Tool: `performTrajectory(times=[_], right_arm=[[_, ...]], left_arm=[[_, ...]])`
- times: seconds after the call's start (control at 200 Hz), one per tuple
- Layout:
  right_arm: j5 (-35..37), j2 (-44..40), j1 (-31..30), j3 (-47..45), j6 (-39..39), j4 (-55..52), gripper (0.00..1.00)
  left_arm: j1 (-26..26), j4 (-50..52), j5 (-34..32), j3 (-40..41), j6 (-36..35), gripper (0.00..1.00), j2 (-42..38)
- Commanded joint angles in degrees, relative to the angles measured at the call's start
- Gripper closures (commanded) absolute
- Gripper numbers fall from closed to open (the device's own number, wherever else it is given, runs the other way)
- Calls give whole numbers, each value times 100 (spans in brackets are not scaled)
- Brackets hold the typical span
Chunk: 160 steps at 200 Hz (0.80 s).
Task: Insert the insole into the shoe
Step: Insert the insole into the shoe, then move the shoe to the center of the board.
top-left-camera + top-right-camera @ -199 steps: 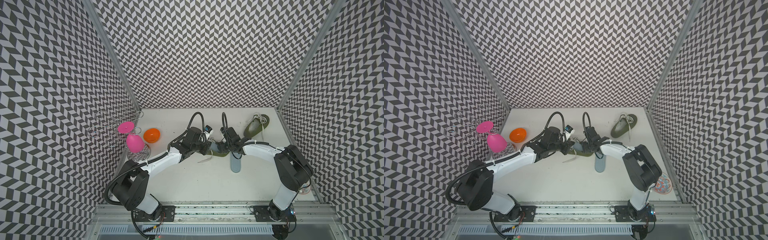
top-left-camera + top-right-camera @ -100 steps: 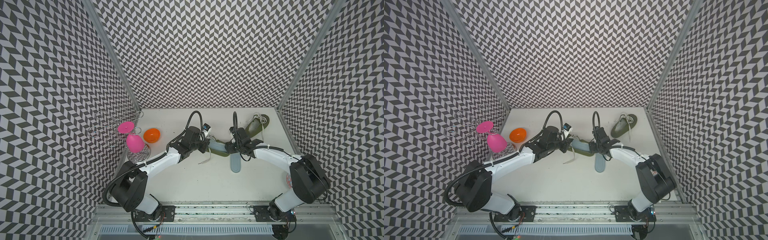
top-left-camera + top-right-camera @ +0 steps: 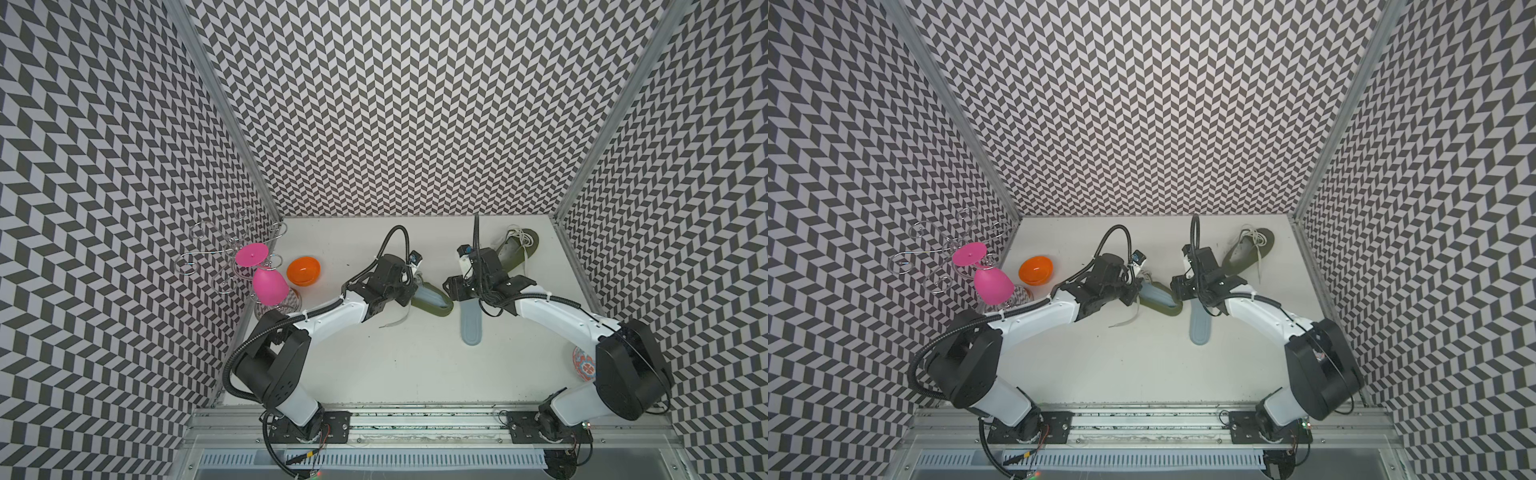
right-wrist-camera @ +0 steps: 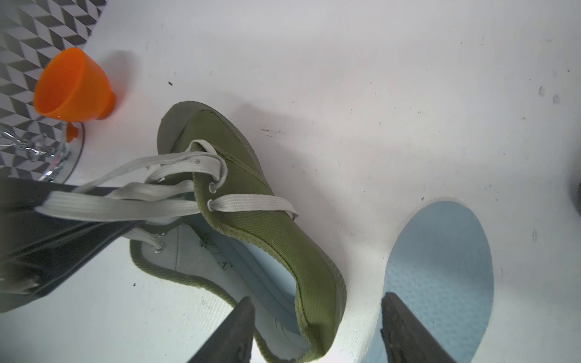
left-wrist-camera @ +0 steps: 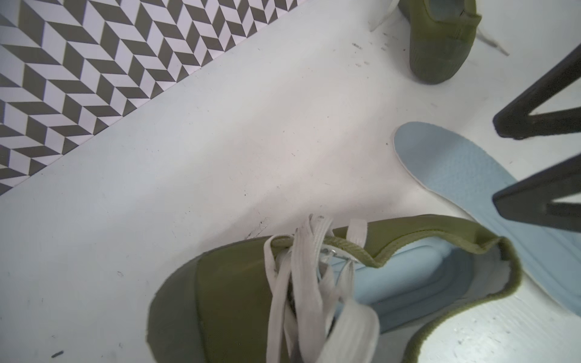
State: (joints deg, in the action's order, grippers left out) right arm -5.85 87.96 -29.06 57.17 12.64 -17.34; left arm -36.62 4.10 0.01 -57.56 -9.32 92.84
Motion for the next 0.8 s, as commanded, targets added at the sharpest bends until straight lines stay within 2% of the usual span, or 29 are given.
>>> performTrajectory(times=[0.0, 0.125, 0.225, 0.376, 0.536, 0.691, 0.796], right_arm=[[-172, 403, 27, 45, -199, 137, 38], [-418, 703, 25, -50, -79, 477, 40], [-1049, 905, -30, -48, 64, 695, 43], [-1749, 1012, -390, -150, 756, 1364, 44], [-1745, 1074, -470, -154, 1390, 1870, 43], [-2135, 1321, -465, 153, 1503, 1867, 42], [-2184, 1119, -423, 83, 1617, 1927, 40]], left_arm=[[-12, -17, -332, -569, -723, 100, 235], [11, 54, -499, -828, -1049, 100, 478], [58, -51, -501, -932, -1070, 100, 632], [127, -183, -833, -1250, -995, 97, 1087], [292, 1, -1231, -1807, -914, 94, 1761], [451, -105, -1421, -2156, -850, 92, 2147], [545, -256, -1506, -2223, -1145, 92, 2342]])
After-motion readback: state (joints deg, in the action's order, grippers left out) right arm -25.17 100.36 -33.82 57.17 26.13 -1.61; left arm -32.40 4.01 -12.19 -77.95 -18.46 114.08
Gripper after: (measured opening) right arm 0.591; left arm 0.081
